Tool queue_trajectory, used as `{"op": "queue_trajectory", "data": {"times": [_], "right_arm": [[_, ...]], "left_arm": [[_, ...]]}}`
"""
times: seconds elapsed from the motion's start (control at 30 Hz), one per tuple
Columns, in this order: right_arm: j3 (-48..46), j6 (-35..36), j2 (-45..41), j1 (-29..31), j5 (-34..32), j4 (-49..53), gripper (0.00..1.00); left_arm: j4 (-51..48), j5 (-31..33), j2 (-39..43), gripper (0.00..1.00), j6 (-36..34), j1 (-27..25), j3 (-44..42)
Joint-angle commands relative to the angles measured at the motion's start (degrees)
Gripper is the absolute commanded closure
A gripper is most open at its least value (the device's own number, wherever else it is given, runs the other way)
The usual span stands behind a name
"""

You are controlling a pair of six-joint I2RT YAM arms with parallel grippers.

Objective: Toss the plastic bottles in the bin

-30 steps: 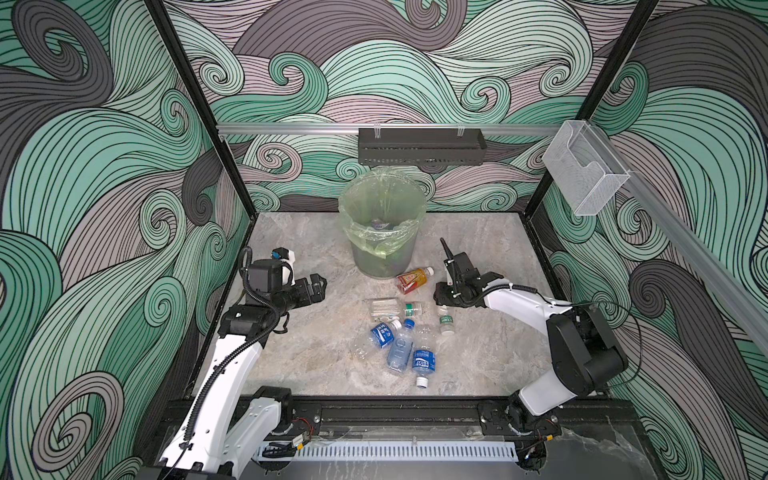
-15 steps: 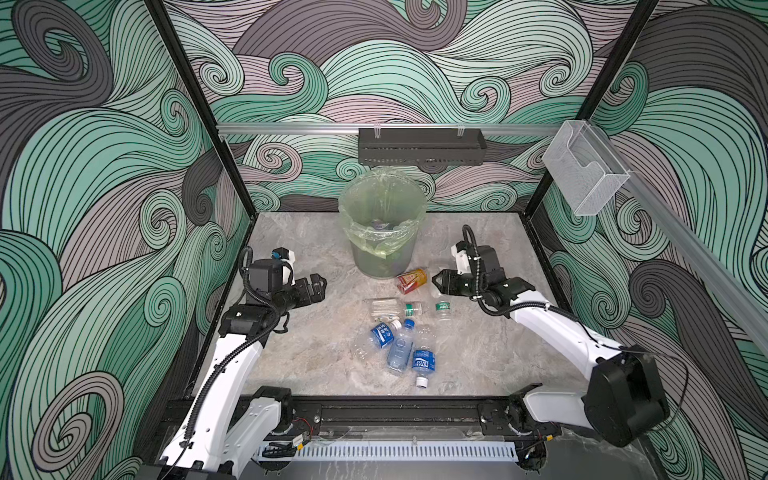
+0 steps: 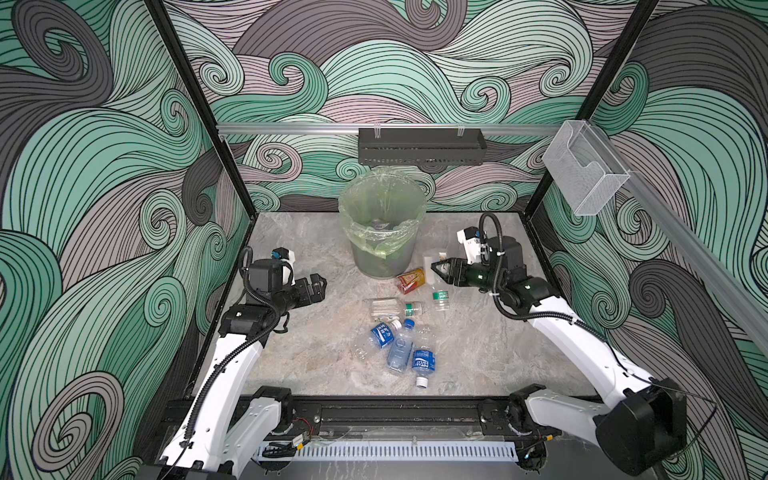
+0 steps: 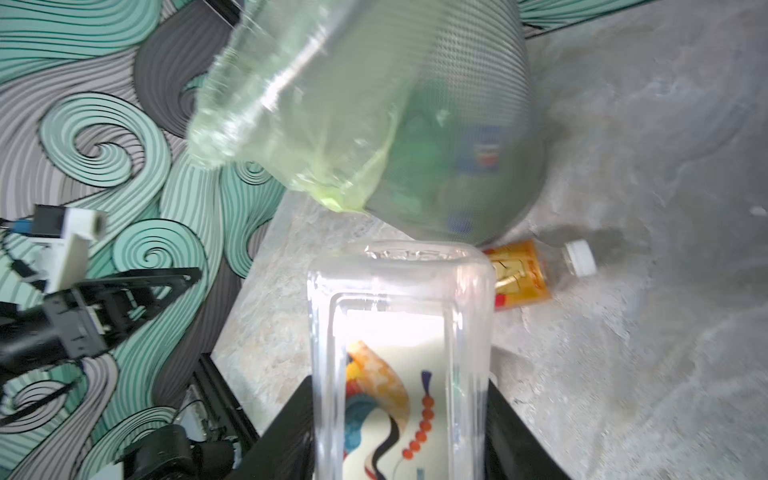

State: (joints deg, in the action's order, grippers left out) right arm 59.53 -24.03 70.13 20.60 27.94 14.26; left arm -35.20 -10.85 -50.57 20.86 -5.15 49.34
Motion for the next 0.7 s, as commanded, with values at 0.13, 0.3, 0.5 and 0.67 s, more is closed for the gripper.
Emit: {"op": "queue_trajectory", "data": {"times": [0.13, 0.3, 0.5, 0.67], "right_arm": [[31.5, -5.0, 18.9, 2.6, 4.3, -8.1, 0.48], [54.6, -8.0, 35.6, 3.4, -1.3, -1.9, 0.27], [49.7, -0.7, 31.4, 3.6, -2.0, -0.3, 0.09], [36.5, 5.5, 20.8, 3.4, -0.3, 0.2, 0.07]], "left_arm": [[0.0, -0.4, -0.3, 0.01, 1.5, 0.4, -0.5], [-1.1, -0.7, 1.3, 0.01, 1.9, 0.4, -0.2], [-3.4, 0.2, 3.6, 0.01, 0.1, 0.4, -0.8], [-1.4, -4.3, 2.5, 0.01, -1.5, 0.3, -1.1]]}}
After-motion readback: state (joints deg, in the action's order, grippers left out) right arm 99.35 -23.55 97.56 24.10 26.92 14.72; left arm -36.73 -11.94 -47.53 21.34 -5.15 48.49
